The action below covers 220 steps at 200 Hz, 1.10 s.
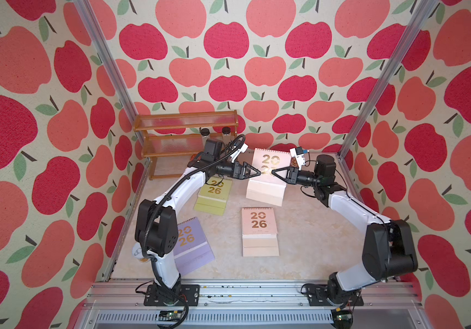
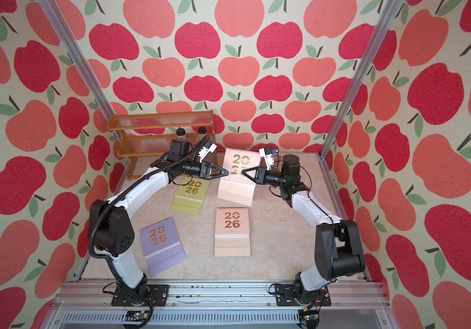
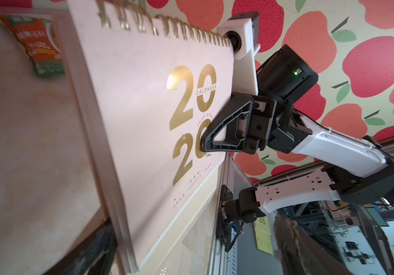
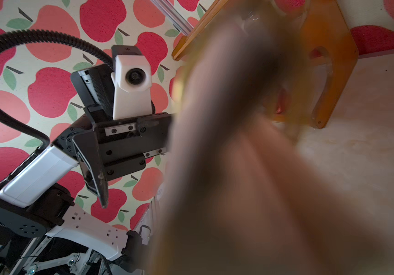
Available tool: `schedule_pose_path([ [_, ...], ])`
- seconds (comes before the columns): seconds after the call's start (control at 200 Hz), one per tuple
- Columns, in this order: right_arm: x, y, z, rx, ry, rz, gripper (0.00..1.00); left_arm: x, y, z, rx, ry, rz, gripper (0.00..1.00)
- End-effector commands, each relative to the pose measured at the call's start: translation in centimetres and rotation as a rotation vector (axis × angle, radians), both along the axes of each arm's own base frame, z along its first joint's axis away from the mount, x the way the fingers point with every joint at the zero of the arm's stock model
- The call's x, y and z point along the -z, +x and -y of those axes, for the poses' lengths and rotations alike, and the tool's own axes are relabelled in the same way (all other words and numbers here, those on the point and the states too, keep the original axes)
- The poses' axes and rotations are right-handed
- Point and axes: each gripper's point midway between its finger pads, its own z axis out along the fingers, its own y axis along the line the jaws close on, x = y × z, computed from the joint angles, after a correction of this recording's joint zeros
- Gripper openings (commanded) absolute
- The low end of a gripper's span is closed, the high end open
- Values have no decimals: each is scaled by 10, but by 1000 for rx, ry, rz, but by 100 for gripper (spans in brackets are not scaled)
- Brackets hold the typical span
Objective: Stack the calendars
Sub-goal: Pick up the calendar at the center of the board, then place the calendar at the calendar.
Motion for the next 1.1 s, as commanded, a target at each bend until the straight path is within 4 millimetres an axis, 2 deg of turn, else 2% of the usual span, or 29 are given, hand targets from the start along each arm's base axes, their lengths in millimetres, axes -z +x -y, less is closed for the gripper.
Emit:
schedule_pose_path([
  [0.0, 20, -34, 3, -82, -98, -119, 0, -7, 20, -28, -180, 107, 138, 100],
  [0.225, 48, -74, 2, -132, -136, -246, 0, 5, 33, -62, -417, 249, 195, 99],
  [0.36, 65, -95, -10, -166, -138, -302, 0, 6, 31, -76, -486, 277, 224, 100],
  [0.495, 85, -110, -27, -207, -144, -343, 0, 8, 26, -79, -487, 276, 224, 100],
  [0.655, 103, -118, -39, -217, -143, -380, 0, 6, 20, -81, -484, 274, 230, 100],
  [1.095, 139, -124, -39, -175, -164, -442, 0, 7, 19, -80, -475, 265, 218, 100],
])
